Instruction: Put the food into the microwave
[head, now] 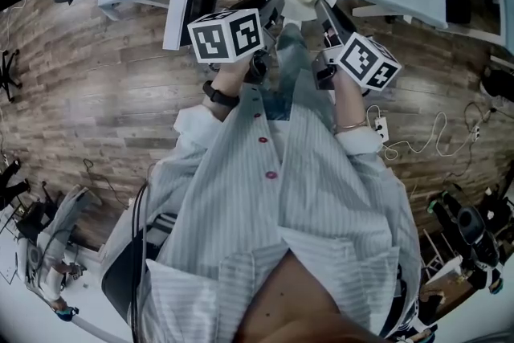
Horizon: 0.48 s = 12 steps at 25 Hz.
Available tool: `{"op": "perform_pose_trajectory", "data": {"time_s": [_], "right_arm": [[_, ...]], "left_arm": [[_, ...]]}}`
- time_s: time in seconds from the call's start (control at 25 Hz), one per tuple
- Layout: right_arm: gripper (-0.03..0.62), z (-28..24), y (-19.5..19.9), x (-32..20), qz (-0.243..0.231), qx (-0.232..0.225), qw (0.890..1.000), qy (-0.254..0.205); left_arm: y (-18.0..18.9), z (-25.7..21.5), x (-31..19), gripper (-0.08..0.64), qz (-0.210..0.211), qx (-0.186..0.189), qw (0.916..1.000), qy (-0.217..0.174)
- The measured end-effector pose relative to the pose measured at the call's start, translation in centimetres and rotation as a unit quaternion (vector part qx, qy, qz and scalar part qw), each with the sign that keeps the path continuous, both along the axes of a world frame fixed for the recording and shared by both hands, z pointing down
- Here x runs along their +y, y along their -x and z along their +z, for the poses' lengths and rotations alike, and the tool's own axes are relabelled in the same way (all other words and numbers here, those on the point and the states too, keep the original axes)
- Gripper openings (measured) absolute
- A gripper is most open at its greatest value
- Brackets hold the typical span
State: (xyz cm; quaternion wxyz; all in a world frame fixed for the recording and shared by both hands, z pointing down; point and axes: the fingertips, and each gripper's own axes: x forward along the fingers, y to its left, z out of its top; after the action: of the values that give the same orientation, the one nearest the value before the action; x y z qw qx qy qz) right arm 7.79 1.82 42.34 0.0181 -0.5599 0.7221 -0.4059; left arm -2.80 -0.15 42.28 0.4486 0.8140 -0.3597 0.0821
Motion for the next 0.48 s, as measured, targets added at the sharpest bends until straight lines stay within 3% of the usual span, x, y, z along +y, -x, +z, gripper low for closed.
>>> {"op": "perform_pose_trajectory", "data": {"time_s": [0.48], "right_arm": [[0.117,0.4,-2.4,-8.0,-0.035,-0.009,0.999,0.019]], "left_arm": [[-2.4,0.2,-7.3,0.095,-0.033,-0.003,0.9994,0.014]]}}
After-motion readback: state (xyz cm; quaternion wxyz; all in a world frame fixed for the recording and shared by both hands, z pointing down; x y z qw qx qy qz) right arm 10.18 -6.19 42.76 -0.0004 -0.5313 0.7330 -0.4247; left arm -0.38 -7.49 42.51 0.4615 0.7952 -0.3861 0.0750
